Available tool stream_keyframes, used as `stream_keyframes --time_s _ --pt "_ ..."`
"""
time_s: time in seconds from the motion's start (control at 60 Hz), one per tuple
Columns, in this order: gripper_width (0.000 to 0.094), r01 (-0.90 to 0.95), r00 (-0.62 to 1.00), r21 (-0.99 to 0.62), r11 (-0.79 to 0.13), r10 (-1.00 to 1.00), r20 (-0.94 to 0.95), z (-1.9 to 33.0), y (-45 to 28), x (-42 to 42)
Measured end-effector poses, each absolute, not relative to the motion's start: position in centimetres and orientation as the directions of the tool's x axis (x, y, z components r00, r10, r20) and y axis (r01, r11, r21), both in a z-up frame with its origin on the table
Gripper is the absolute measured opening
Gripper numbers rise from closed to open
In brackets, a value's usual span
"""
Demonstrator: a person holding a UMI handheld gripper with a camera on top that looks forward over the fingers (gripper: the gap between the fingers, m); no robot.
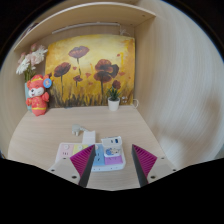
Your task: Unplug charger
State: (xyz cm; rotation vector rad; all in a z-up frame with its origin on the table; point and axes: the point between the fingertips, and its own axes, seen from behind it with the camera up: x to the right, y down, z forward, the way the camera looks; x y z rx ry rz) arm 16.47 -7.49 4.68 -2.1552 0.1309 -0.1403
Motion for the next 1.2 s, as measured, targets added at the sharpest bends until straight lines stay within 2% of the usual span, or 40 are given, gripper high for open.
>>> stream_keyframes --time_s 0.033,0.083,0.117,0.317,0.433,0.5,0.55,0.617,0.667,0.733,0.783,0.817,0.867,0.917,0.95,1.033,1.117,1.2 --pt "0.0613 -0.043 0.991 -0.825 -0.563 -0.127 0.035 4.3 -6.2 16.9" --pt "0.0382 -0.039 0.994 -0.817 -0.576 -0.11 0.029 3.3 -5.0 17.1" --pt "0.0321 -0.025 0.997 -0.814 -0.58 -0.078 0.025 3.0 -4.5 16.7" --pt "0.0223 -0.031 0.997 -0.822 -0.568 -0.074 0.013 3.0 -4.3 16.8" --pt "0.0186 -0.026 0.998 -0.773 -0.633 -0.065 0.02 2.7 -4.2 16.8" --pt "0.0176 -0.13 0.992 -0.7 -0.702 -0.093 -0.091 2.8 -4.4 16.6" --pt "0.0176 -0.17 0.985 -0.681 -0.712 -0.092 -0.149 2.9 -5.0 16.5" --pt "0.0179 -0.088 0.996 -0.704 -0.705 -0.046 -0.078 3.4 -4.7 16.6" --pt "0.0178 -0.097 0.995 -0.804 -0.587 -0.042 -0.089 8.8 -2.2 16.2" --pt "0.0177 -0.012 1.0 -0.921 -0.389 -0.015 -0.007 19.4 2.5 16.7" --pt "0.0178 -0.008 1.0 -0.961 -0.276 0.009 -0.011 26.1 4.4 16.6" --pt "0.0177 -0.027 1.0 -0.97 -0.24 0.002 -0.029 29.6 5.2 17.3" --pt "0.0179 -0.032 0.999 -0.973 -0.228 -0.022 -0.027 30.5 4.8 18.8" --pt "0.0179 -0.008 0.999 -0.969 -0.247 -0.051 0.005 29.7 4.4 20.8" --pt "0.0189 0.021 0.997 -0.963 -0.27 -0.065 0.04 27.5 4.2 22.2" --pt "0.0192 0.055 0.99 -0.898 -0.437 -0.094 0.106 20.3 2.8 25.3" --pt "0.019 0.007 0.994 -0.837 -0.547 -0.088 0.066 13.1 1.0 25.9" --pt "0.0191 0.013 0.993 -0.792 -0.61 -0.083 0.081 8.2 -0.2 26.5"
